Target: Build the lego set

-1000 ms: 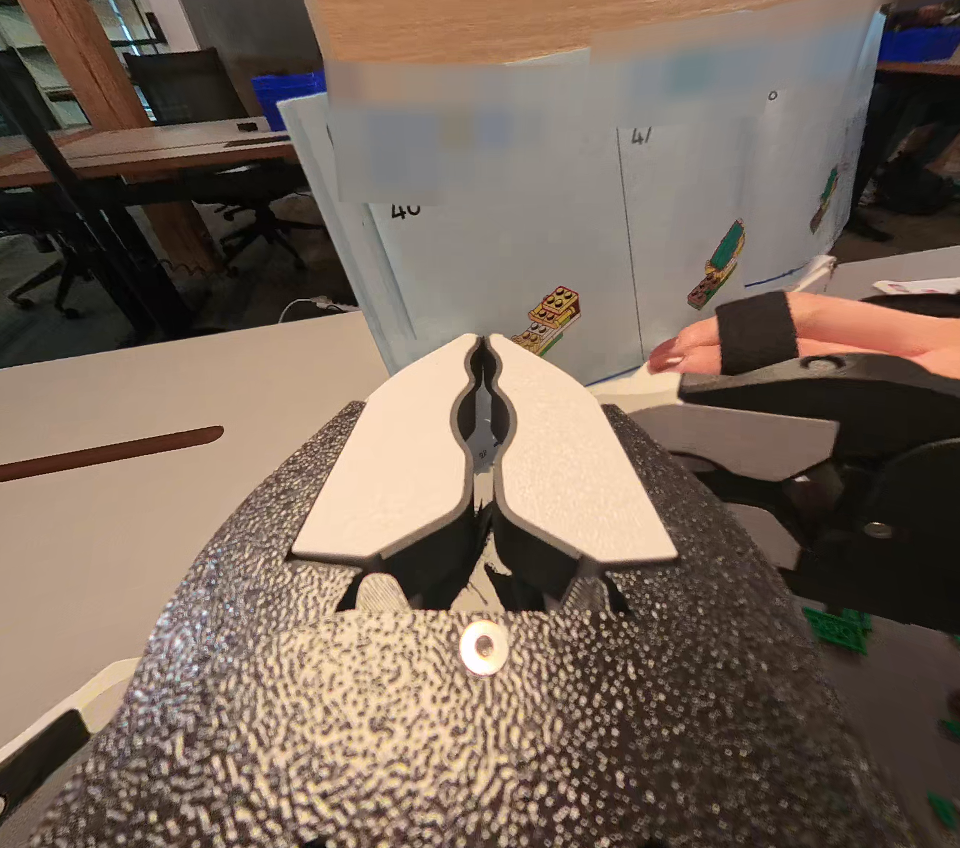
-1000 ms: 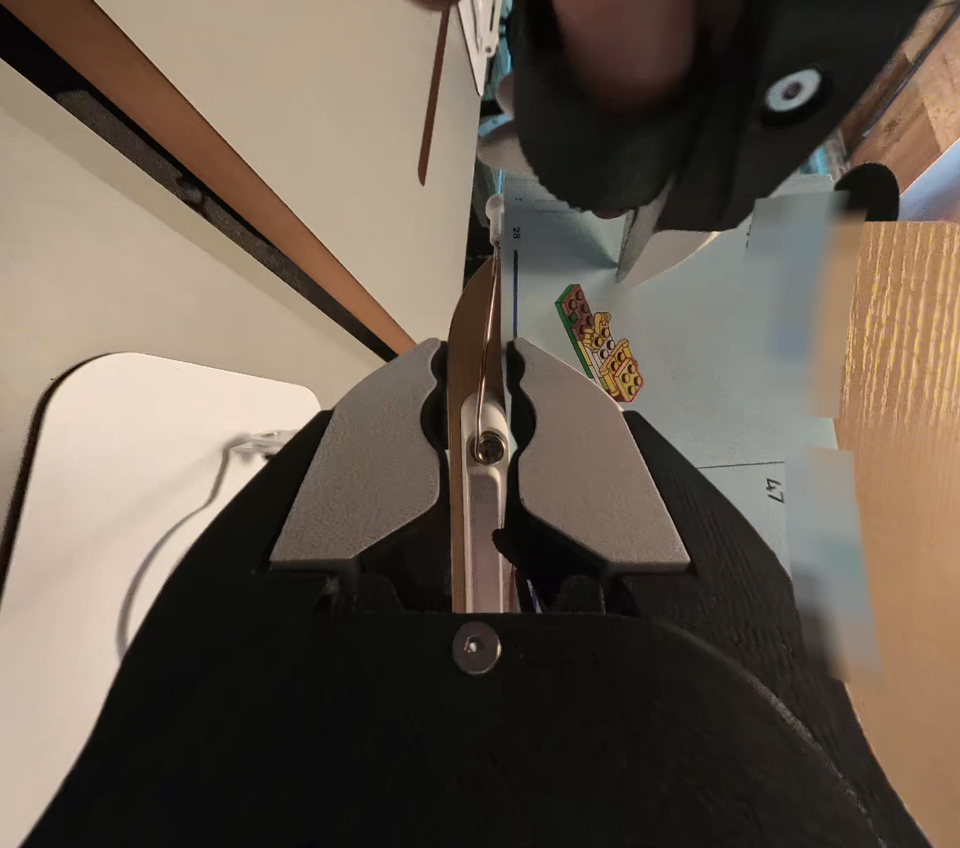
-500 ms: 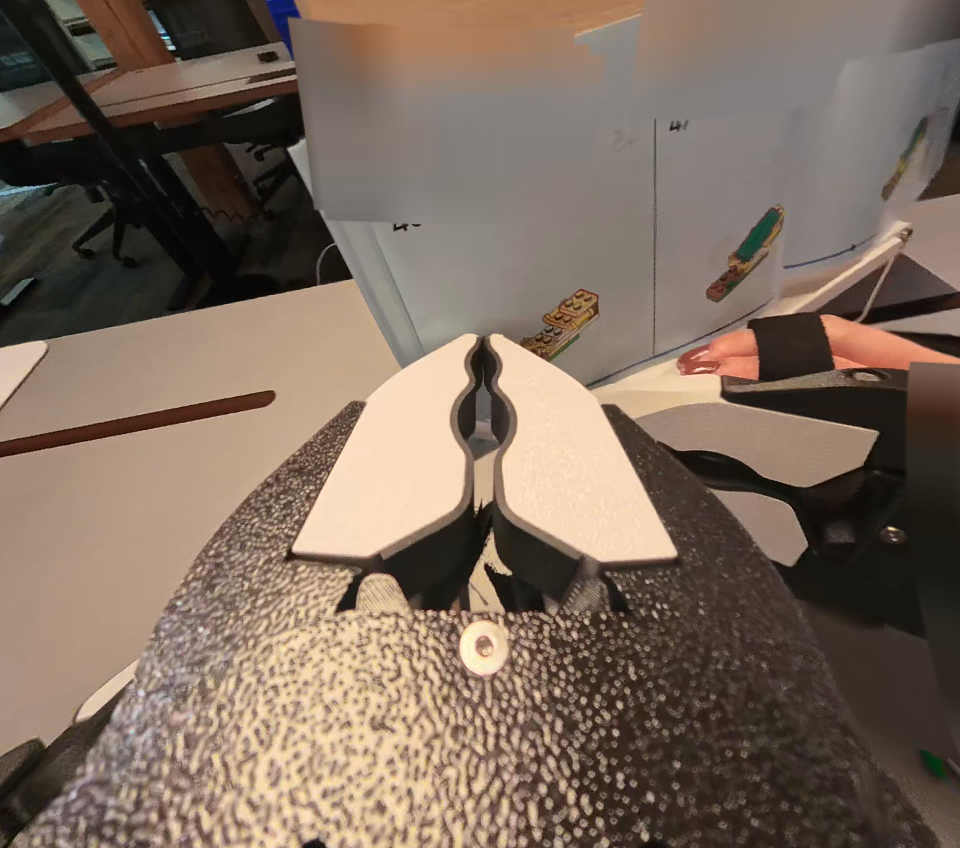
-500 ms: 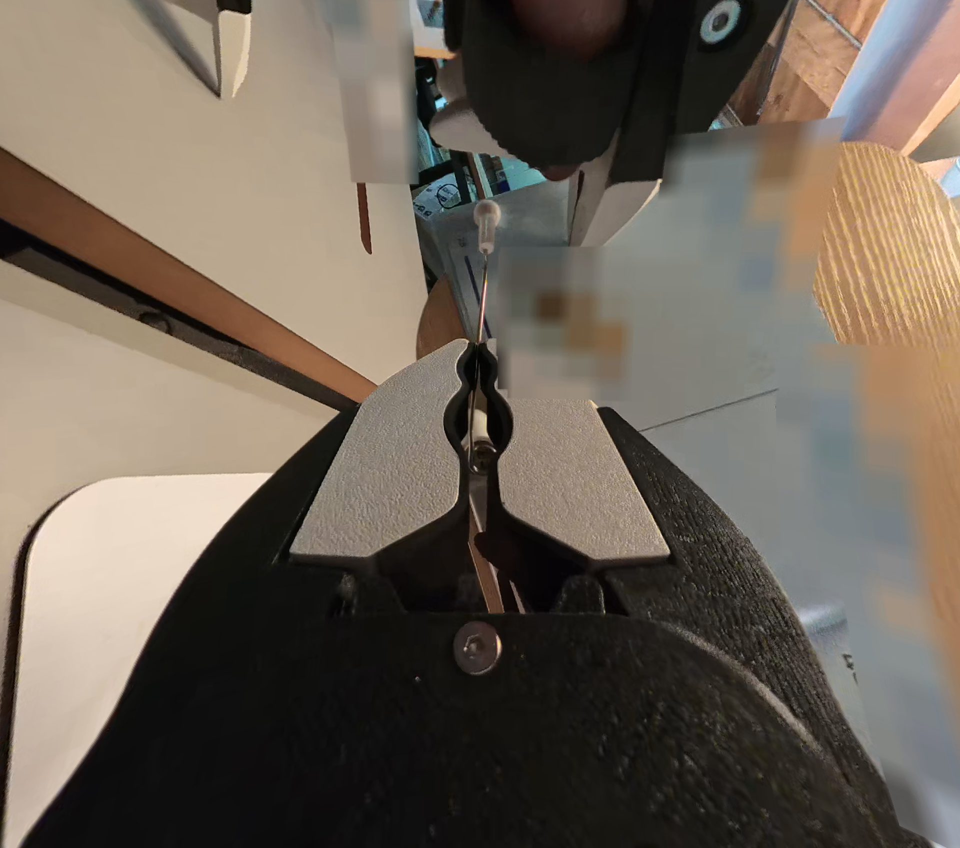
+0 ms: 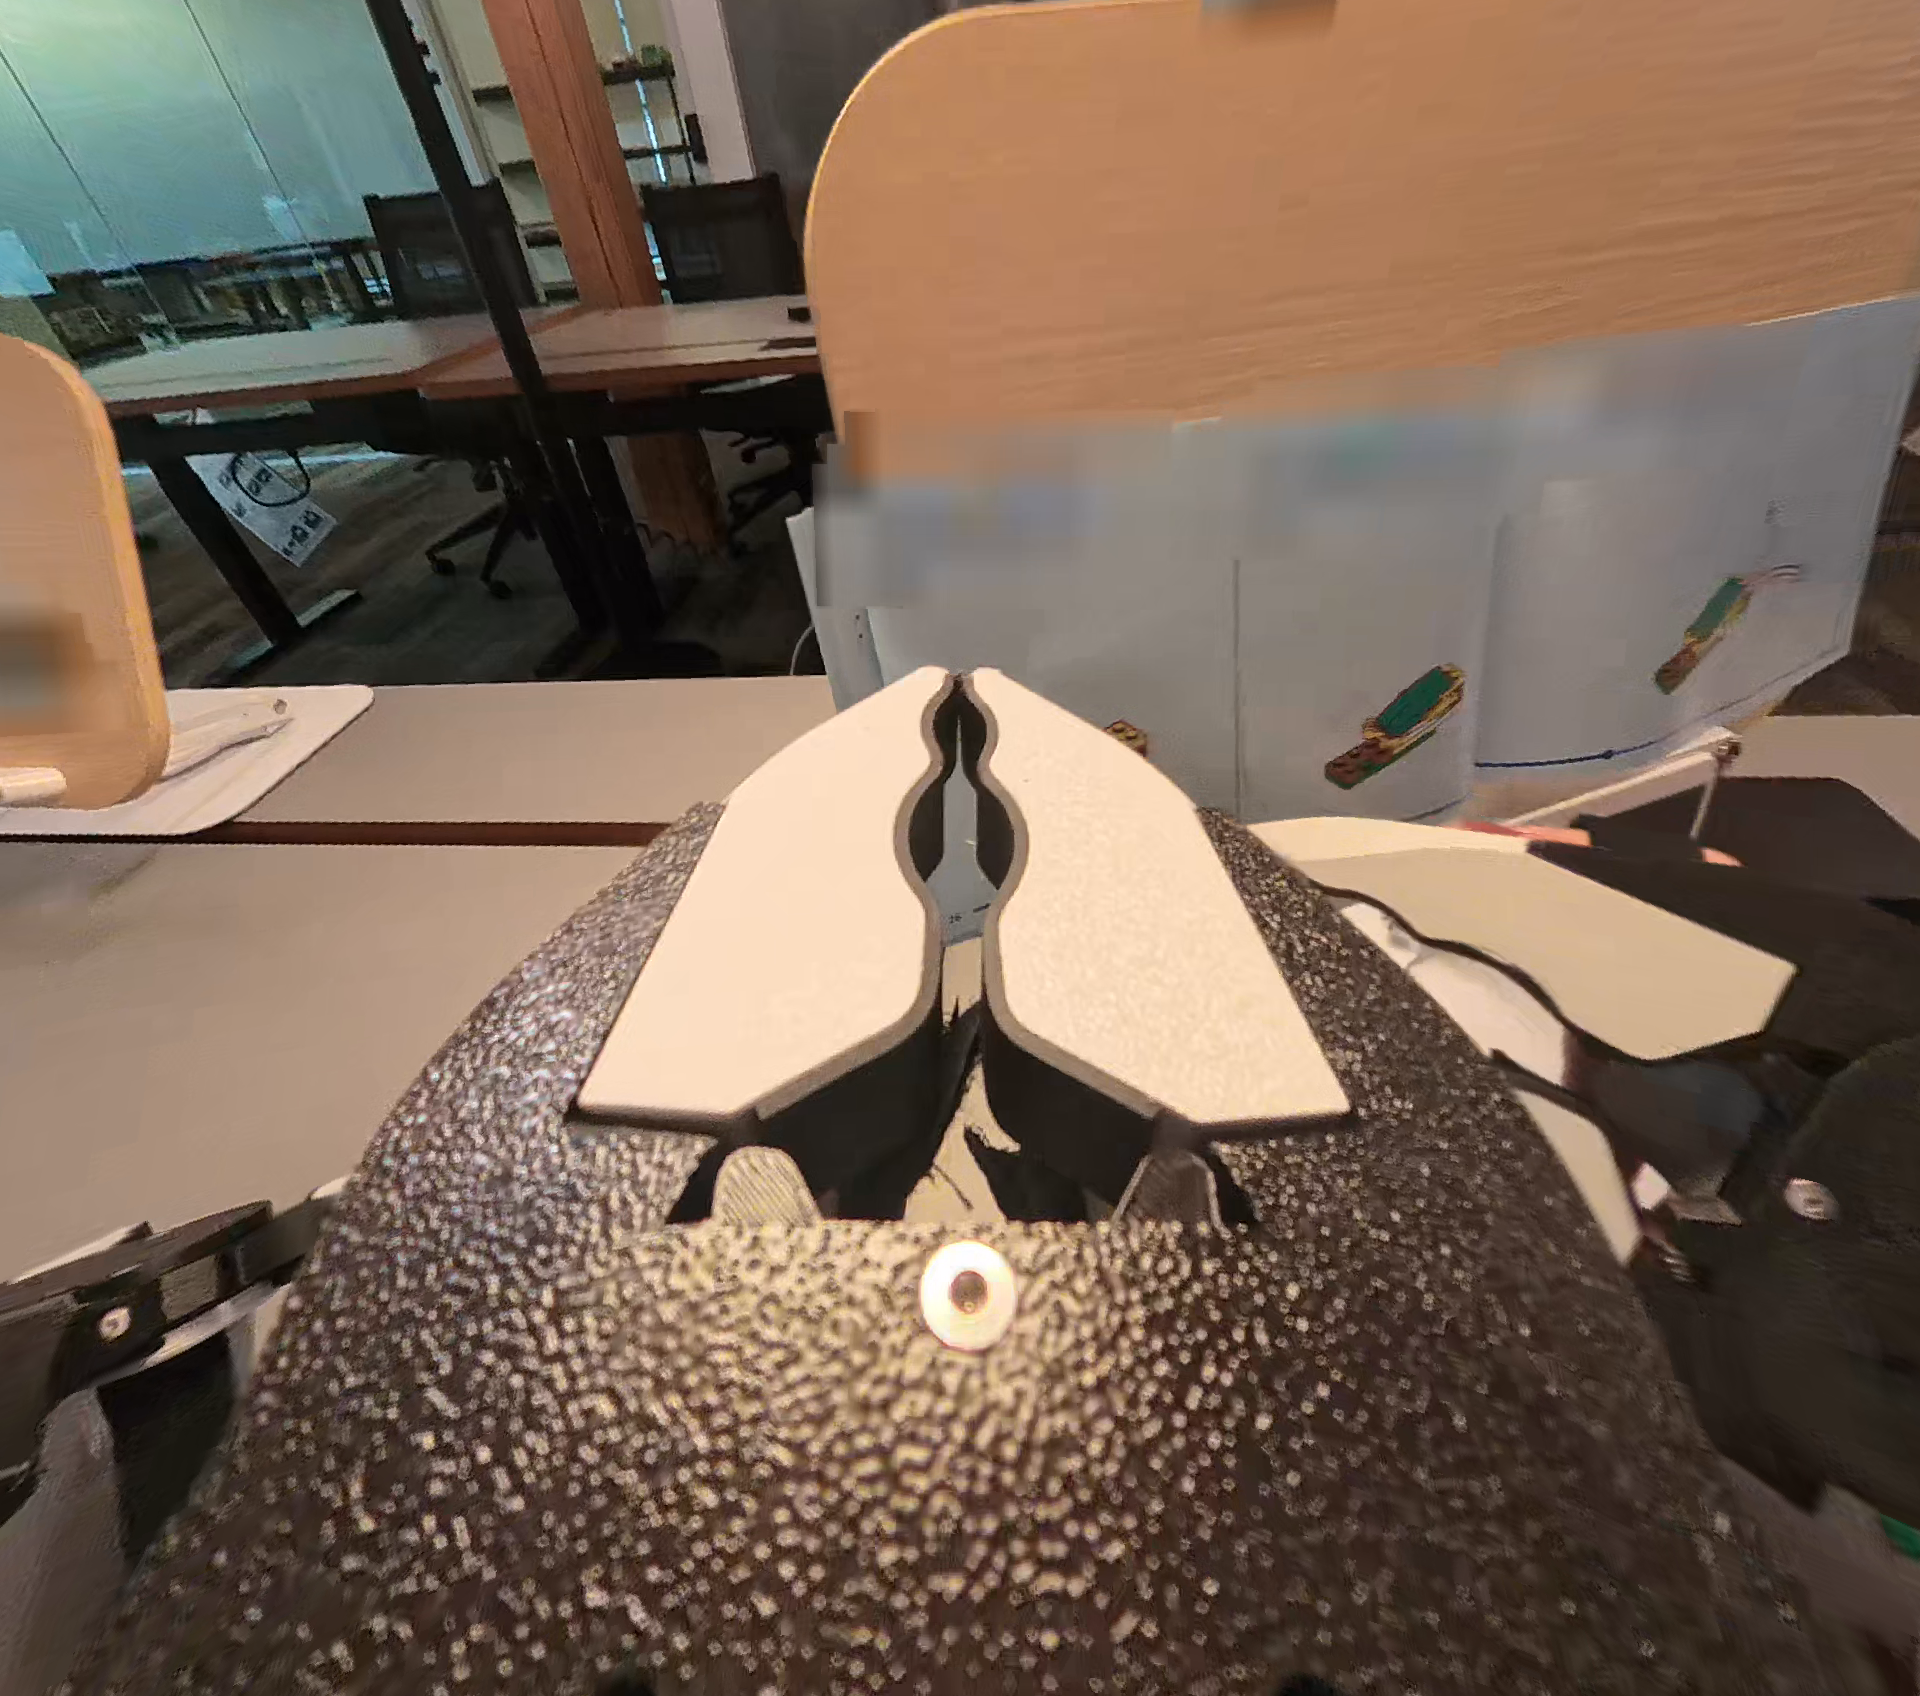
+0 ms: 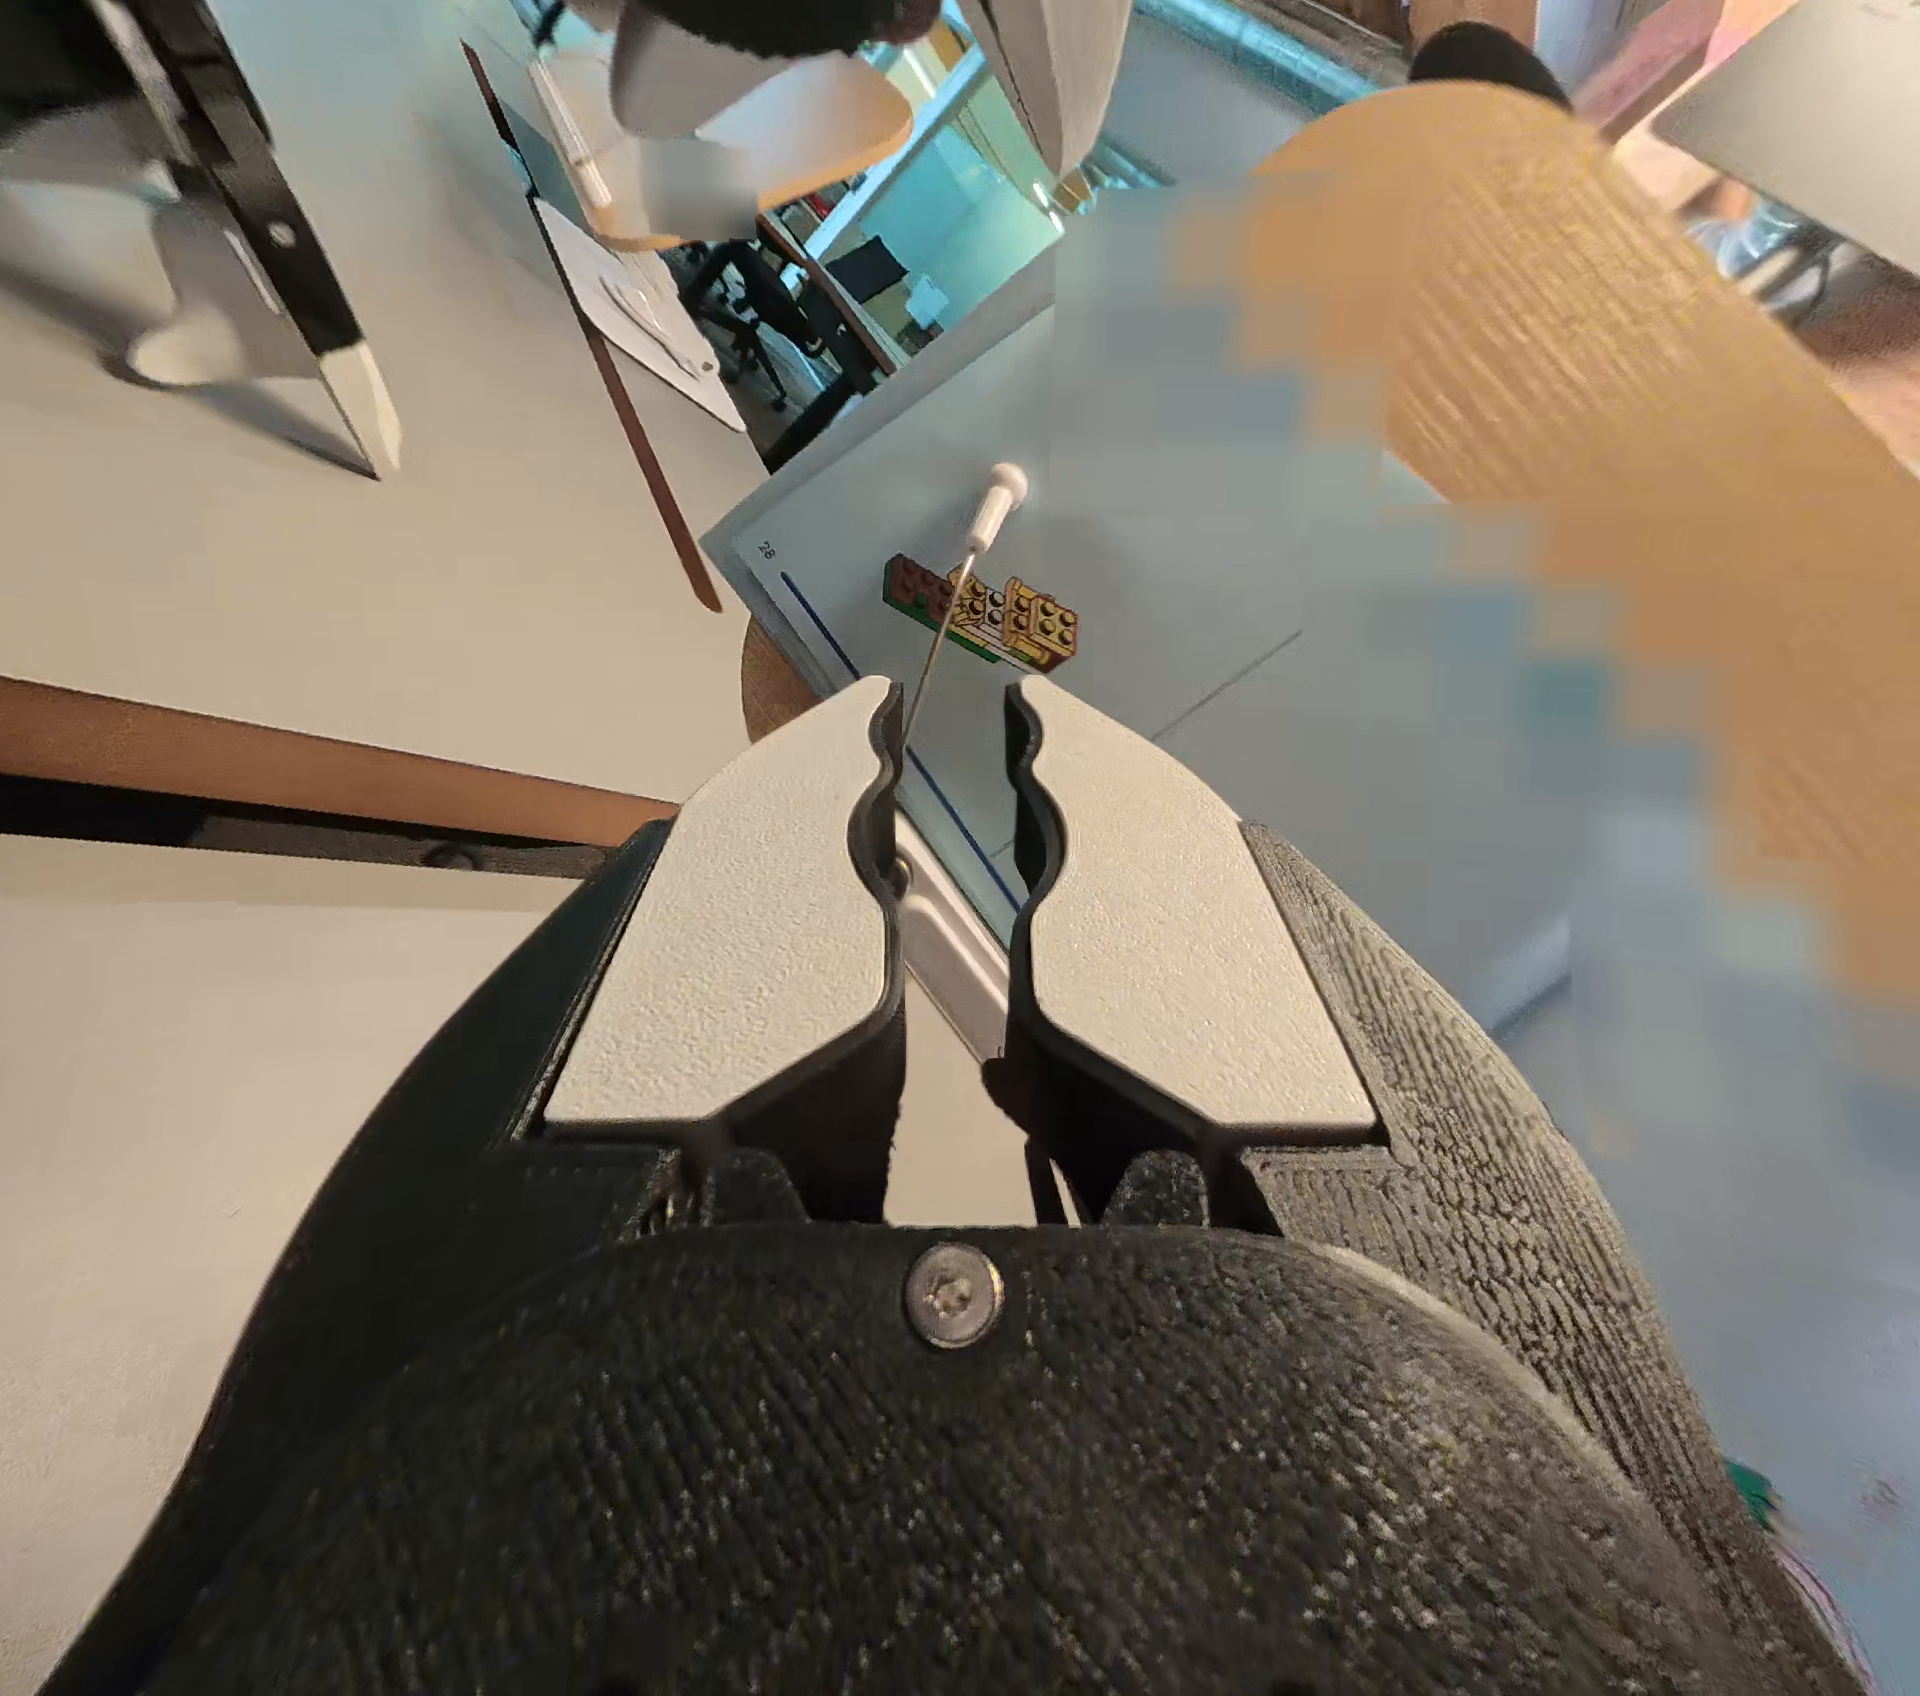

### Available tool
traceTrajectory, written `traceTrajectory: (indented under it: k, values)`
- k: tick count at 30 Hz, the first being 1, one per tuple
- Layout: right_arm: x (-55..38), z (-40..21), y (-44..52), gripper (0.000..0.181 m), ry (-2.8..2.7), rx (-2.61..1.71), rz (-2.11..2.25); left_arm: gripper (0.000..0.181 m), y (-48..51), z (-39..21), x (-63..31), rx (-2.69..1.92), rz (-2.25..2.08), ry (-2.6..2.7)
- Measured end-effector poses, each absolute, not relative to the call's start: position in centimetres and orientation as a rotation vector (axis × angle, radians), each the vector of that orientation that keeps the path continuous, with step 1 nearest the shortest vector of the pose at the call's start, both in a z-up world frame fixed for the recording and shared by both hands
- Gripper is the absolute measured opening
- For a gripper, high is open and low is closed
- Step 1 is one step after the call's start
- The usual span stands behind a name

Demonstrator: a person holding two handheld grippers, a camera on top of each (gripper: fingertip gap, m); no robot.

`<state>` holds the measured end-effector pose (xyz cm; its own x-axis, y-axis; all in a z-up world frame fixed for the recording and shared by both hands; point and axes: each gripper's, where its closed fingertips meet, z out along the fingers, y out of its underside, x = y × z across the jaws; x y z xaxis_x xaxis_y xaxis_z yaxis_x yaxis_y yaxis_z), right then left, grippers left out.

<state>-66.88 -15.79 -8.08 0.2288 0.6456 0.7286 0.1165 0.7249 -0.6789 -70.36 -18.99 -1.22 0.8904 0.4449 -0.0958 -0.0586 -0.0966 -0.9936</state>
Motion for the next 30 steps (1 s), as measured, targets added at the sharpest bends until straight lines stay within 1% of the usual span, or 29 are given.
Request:
traceTrajectory:
  k: [4,8,11,14,17,21,23,25,28,30]
  values:
    - [-59.6,-6.2,-18.3,0.019,-1.376,-0.652,0.515,0.0,-21.4,1.8,-65.8,-1.504,0.462,-0.227]
    - [-48.7,-4.0,-18.5,0.019,-1.411,-0.693,0.63,0.002,-23.3,4.1,-59.2,-1.424,0.469,-0.097]
    - [-39.9,-2.6,-17.4,0.019,-1.422,-0.735,0.591,0.003,-24.7,4.1,-53.3,-1.403,0.414,0.029]
    - [-31.3,-2.5,-16.7,0.019,-1.432,-0.803,0.544,0.003,-26.4,1.7,-47.3,-1.393,0.345,0.16]
    - [-24.0,-5.1,-16.2,0.019,-1.471,-0.901,0.484,0.007,-28.4,-0.9,-43.1,-1.424,0.301,0.212]
    - [-16.6,-10.8,-15.8,0.019,-1.569,-1.003,0.388,0.009,-30.5,-4.6,-36.8,-1.48,0.137,0.295]
    - [-13.8,-14.1,-16.2,0.019,-1.662,-1.088,0.438,0.012,-30.7,-6.9,-32.5,-1.526,-0.005,0.375]
    - [-11.6,-17.3,-17.1,0.019,-1.735,-1.239,0.573,0.021,-30.4,-9.5,-28.5,-1.59,-0.095,0.458]
    - [-9.5,-21.4,-19.4,0.022,-1.82,-1.466,0.748,0.03,-29.5,-14.1,-23.8,-1.688,-0.144,0.58]
    - [-8.5,-23.8,-20.8,0.025,-1.885,-1.52,0.733,0.033,-29.5,-17.3,-21.1,-1.772,-0.193,0.677]
